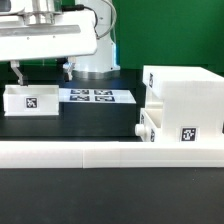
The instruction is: Assemble drawer
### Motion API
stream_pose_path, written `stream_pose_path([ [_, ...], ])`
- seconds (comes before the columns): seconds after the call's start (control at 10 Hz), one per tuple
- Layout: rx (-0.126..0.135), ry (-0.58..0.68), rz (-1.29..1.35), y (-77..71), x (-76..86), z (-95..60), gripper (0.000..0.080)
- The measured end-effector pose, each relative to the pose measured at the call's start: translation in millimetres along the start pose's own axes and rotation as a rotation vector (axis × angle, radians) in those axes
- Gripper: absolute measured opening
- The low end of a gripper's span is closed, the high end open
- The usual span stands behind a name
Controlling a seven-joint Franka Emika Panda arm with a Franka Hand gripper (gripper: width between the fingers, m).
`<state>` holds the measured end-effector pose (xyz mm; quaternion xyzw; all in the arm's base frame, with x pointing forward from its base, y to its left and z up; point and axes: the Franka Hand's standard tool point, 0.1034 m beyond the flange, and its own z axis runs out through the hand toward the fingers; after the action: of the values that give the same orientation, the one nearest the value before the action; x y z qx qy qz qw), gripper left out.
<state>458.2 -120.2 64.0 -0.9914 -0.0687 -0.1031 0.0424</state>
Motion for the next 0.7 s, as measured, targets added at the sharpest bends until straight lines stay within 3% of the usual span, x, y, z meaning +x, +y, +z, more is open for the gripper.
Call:
stream_pose_path([
  [0.4,0.002,-0.003,0.001,-1.1,-1.4,0.9,0.0649],
  [0.6,-0.026,-0.007,-0.002,0.5,-26.3,2.9,0.0649],
  [0.7,-0.026,-0.017,0.005,0.0,-36.3,3.9,0.0649],
])
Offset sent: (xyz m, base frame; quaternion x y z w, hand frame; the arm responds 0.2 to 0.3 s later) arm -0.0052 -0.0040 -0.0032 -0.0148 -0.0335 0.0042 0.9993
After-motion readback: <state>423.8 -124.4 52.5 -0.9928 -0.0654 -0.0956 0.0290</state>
